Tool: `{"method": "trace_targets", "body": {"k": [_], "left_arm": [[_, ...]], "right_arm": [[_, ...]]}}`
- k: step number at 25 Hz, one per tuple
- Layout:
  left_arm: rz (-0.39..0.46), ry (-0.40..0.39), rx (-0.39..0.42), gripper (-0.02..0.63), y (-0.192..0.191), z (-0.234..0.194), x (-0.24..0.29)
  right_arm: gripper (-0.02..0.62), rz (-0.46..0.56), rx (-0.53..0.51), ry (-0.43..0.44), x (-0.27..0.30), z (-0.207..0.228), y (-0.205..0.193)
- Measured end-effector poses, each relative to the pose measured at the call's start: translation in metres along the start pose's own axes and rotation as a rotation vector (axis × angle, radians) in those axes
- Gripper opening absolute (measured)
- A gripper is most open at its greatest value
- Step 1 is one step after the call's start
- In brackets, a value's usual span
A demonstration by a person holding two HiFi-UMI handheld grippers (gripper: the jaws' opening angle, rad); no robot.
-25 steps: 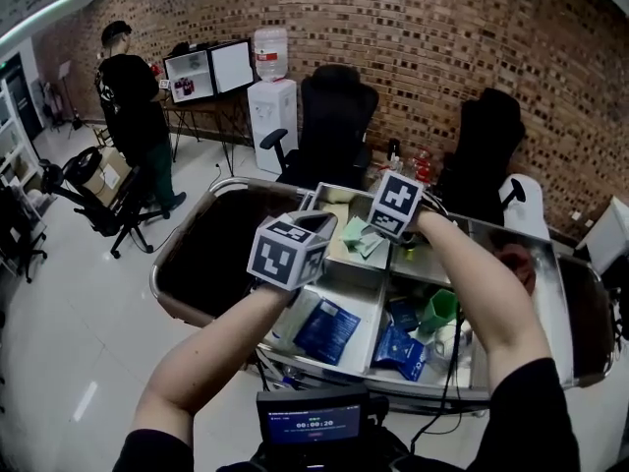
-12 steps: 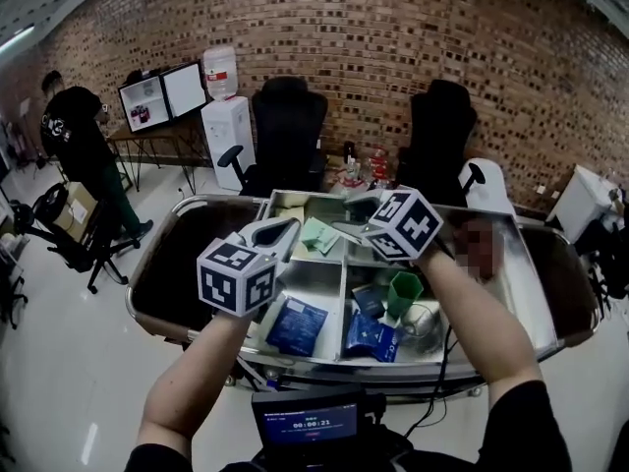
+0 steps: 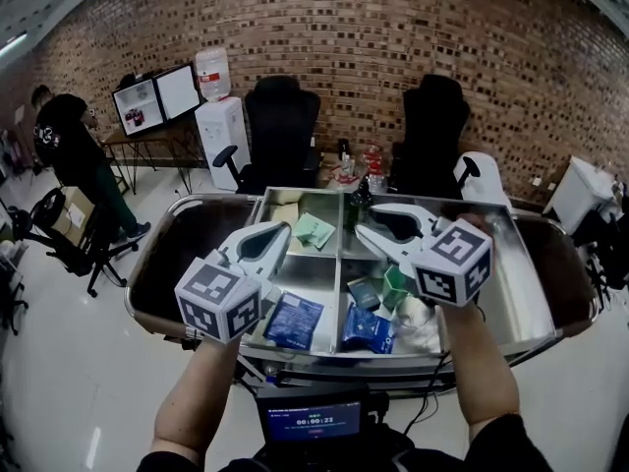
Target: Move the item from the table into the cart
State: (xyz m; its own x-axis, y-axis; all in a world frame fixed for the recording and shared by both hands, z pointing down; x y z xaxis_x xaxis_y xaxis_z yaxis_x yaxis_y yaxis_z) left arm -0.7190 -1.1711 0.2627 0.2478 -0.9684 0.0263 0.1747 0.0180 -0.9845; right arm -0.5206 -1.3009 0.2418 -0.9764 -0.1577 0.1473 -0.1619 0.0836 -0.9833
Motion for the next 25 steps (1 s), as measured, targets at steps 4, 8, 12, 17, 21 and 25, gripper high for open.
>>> {"method": "trace_targets", "body": {"k": [4, 8, 12, 17, 21, 25], "left_arm": [[0.020, 0.042, 0.021, 0.003, -0.004, 0.010, -0.018], [0.025, 0.067, 0.004, 0.003, -0.022, 0.018, -0.023], [0.006, 0.109, 0.014, 0.003, -0.032, 0.020, -0.035], [0.044, 0.084, -0.003, 0.003, -0.034, 0.038, -0.035], [0.026, 0.057, 0.038, 0.003, -0.038, 0.056, -0.037], [-0.011, 0.054, 0.054, 0.003, -0.044, 0.066, -0.035]], "right_arm": [[0.109, 0.060, 0.078, -0.043, -0.029, -0.010, -0.019], [0.047, 0.115, 0.116, -0.092, -0.051, -0.018, -0.040], [0.035, 0.158, 0.126, -0.132, -0.067, -0.035, -0.045], [0.002, 0.188, 0.111, -0.200, -0.097, -0.051, -0.049], [0.002, 0.210, 0.156, -0.237, -0.110, -0.061, -0.066], [0.002, 0.220, 0.174, -0.257, -0.118, -0.061, -0.073]]}}
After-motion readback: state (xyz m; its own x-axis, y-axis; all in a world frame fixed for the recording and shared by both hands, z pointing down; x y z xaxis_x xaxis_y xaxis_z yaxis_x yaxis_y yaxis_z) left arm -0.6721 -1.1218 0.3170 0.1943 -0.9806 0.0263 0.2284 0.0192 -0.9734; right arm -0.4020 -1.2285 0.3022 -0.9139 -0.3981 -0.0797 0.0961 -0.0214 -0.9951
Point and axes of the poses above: the fingertips, and each gripper's own axes: x forward along the fingers, z to its right, y out of its top, the point moved 9 cm from there along -x, backward along the fingers, and after that the axes turned 4 degrees about x, right-handed, at the moved point
